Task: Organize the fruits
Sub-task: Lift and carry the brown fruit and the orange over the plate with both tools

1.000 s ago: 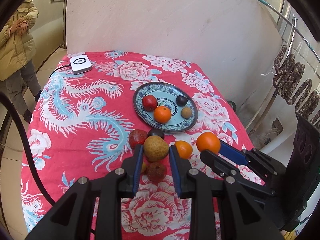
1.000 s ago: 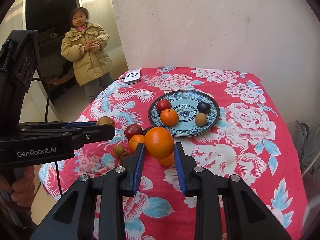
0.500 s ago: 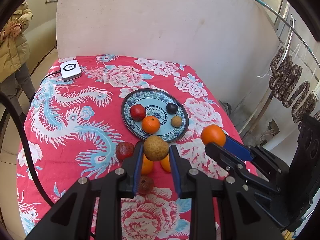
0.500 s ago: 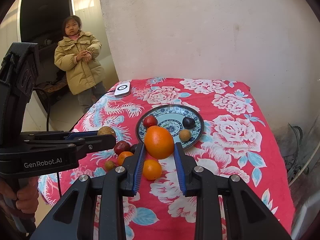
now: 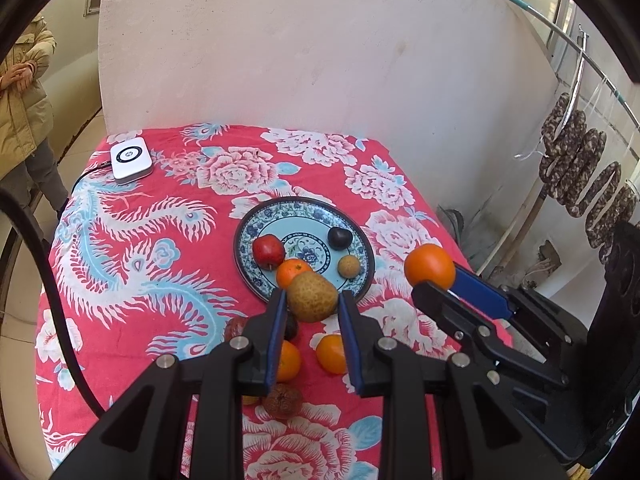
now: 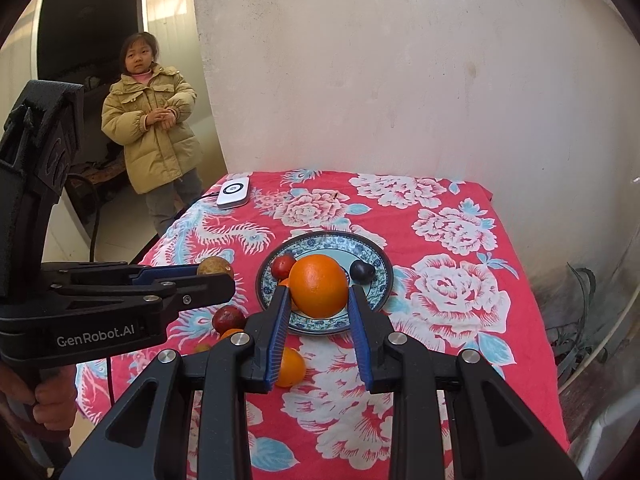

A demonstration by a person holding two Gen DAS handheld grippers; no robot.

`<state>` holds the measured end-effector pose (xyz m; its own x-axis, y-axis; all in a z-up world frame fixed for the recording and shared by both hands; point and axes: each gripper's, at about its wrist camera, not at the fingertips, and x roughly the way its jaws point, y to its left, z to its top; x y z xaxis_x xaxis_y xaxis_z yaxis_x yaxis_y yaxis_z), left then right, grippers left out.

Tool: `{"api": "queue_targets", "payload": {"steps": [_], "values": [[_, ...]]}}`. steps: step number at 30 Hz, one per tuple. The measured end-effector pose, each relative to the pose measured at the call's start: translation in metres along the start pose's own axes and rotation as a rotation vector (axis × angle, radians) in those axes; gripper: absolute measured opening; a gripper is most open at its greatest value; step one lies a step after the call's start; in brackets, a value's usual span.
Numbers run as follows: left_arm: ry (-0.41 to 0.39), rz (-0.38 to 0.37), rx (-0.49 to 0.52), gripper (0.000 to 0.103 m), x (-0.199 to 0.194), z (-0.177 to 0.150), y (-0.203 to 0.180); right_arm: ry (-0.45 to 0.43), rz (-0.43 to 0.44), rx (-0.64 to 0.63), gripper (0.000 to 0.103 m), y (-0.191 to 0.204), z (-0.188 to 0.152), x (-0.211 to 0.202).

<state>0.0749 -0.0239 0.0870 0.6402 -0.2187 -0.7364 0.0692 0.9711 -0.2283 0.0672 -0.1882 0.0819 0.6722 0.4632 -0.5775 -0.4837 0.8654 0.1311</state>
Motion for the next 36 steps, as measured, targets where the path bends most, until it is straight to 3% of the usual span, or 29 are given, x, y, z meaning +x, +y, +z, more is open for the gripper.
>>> {"api": "queue_targets", "payload": {"steps": [21, 36], "values": [[0.018, 0.015, -0.002, 0.028, 0.05, 0.036, 0.005, 0.036, -0.006, 0.016, 0.03, -0.02, 0.015, 0.048], [0.028, 0.067, -0.021, 0.028, 0.091, 0.054, 0.015, 0.088, -0.024, 0.008, 0.031, -0.034, 0.027, 0.101]]}}
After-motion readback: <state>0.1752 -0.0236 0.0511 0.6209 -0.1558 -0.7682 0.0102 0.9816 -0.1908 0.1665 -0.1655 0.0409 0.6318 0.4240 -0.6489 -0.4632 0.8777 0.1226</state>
